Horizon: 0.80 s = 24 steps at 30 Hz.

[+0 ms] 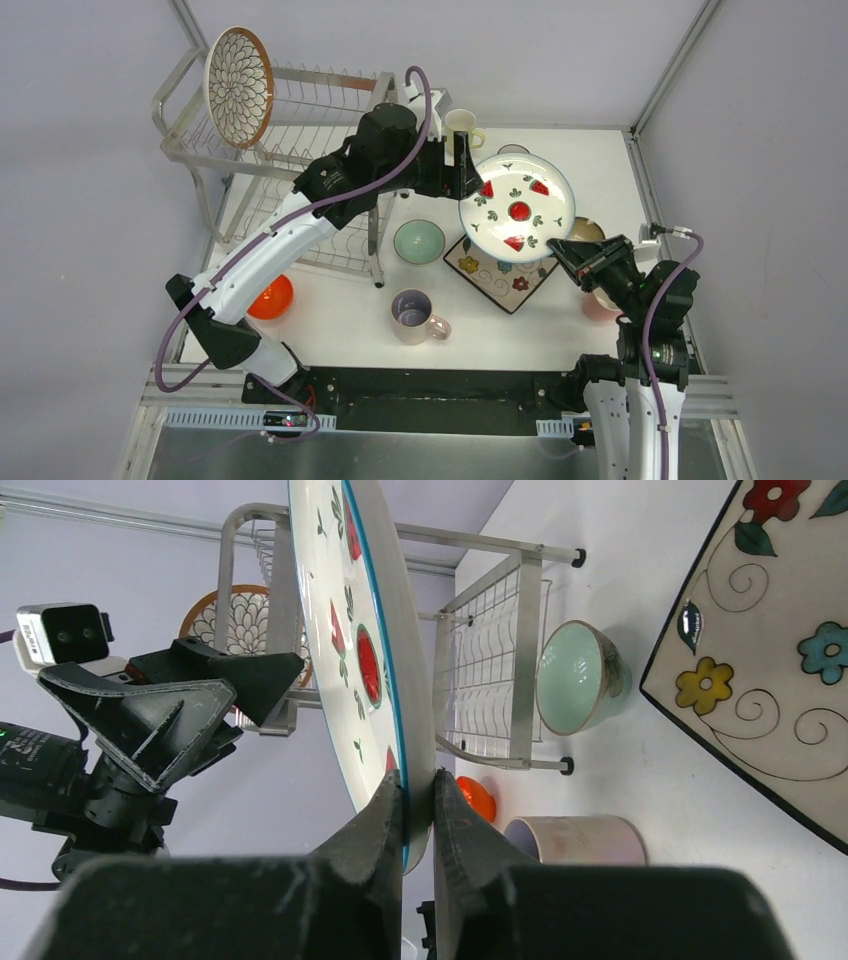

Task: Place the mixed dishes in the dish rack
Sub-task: Pick up the plate from the corner of the board.

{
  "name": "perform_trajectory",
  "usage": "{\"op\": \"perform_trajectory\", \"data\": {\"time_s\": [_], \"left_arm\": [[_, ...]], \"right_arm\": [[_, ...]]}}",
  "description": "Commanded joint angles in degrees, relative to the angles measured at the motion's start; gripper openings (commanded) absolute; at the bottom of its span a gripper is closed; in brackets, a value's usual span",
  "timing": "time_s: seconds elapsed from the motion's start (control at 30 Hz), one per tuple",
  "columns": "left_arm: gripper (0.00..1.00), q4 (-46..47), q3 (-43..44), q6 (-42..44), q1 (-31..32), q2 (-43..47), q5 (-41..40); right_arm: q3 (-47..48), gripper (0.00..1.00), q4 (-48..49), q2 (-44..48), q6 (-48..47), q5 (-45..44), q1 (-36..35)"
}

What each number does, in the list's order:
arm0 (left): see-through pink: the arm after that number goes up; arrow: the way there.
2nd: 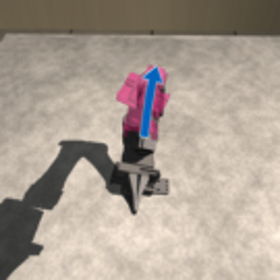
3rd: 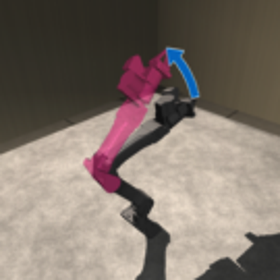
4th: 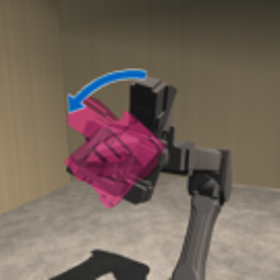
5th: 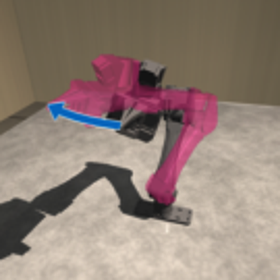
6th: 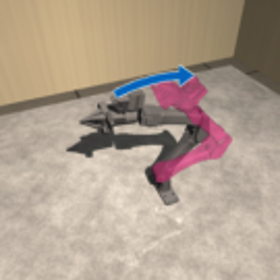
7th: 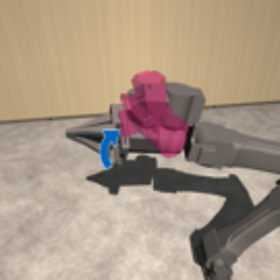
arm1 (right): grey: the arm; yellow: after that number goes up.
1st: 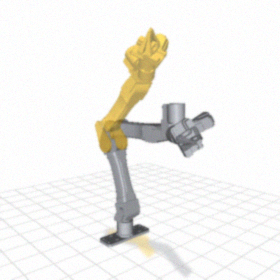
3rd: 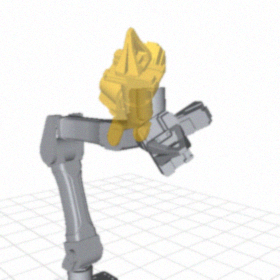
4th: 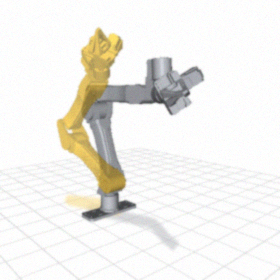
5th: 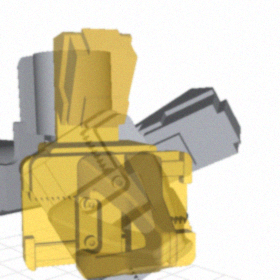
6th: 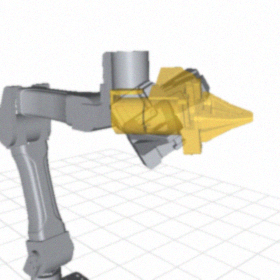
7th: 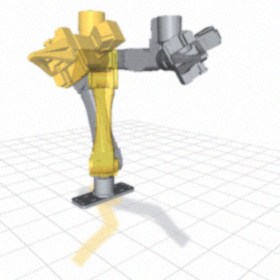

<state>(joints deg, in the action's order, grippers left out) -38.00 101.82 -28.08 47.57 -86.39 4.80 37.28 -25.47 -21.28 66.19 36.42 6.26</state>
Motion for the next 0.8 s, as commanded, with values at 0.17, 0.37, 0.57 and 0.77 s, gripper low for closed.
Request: {"op": "perform_trajectory", "data": {"time_s": [0.17, 0.37, 0.57, 0.77], "left_arm": [[0.78, -2.4, 4.7, -3.7, -0.6, -2.3, 2.3], [0.78, -3.0, 5.9, -5.4, -3.0, -3.0, 6.2], [0.75, -2.7, 3.6, -6.5, -4.3, -1.7, 8.3], [0.72, 0.6, 1.4, -9.9, -4.9, -2.0, 14.1]], "right_arm": [[4.7, 0.00, 12.5, 0.9, 5.3, 0.7, -0.4], [3.2, 0.00, 18.6, -1.3, 8.7, 3.0, -0.5], [1.7, 0.00, 22.0, -1.7, 9.9, 3.9, -1.0], [-0.1, 0.00, 22.6, -1.6, 10.5, 3.9, -1.0]]}}
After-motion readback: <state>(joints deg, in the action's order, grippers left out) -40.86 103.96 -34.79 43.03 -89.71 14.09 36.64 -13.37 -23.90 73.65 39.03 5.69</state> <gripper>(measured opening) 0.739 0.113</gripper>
